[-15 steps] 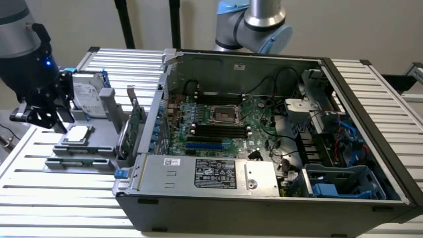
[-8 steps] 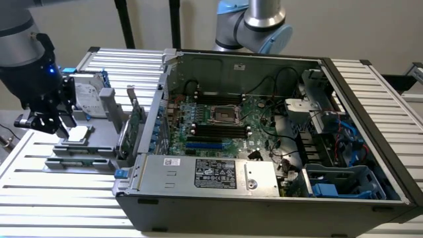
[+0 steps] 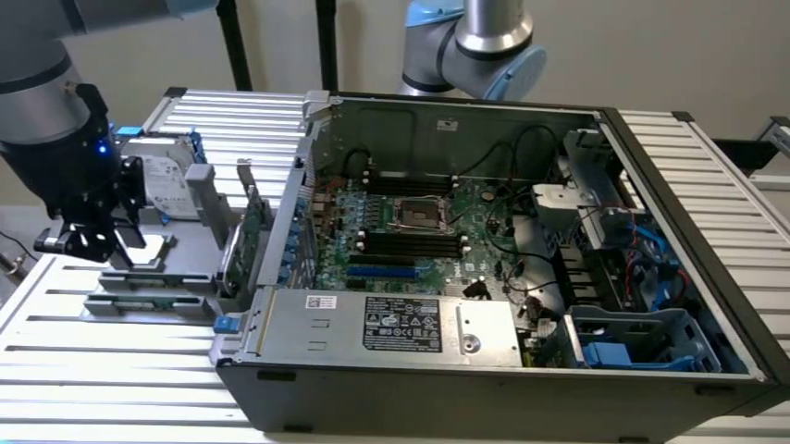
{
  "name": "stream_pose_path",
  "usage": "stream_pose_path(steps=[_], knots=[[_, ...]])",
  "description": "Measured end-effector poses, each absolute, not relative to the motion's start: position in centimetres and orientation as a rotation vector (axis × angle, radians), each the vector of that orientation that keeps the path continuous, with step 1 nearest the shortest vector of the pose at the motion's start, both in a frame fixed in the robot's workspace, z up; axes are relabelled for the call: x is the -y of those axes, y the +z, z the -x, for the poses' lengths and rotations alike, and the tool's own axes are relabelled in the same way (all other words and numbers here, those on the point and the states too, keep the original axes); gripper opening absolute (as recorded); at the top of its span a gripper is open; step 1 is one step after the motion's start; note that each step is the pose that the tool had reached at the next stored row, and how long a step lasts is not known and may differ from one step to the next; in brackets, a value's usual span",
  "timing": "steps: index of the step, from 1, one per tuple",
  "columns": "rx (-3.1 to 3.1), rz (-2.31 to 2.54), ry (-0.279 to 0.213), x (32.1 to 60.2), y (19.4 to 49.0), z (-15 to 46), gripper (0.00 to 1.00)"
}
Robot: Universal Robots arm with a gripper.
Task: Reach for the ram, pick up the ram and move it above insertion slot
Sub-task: 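Pick up the ram and move it above insertion slot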
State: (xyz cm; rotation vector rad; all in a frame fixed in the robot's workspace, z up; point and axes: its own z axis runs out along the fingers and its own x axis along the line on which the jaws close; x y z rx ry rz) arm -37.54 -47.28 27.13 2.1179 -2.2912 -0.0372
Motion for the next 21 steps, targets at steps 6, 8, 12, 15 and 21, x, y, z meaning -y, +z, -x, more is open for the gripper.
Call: stream_pose_path(steps=[6,8,12,15,21], knots=[[2.291,-2.118,-0.037,47.7,26.2,37.5,0.36],[2.291,-2.118,-0.037,47.9,25.8,37.5,0.36],[2.291,-2.118,-0.037,48.0,25.1,37.5,0.36],[2.29,-2.119,-0.037,48.1,24.6,37.5,0.36],[2.288,-2.122,-0.037,48.2,23.5,37.5,0.36]])
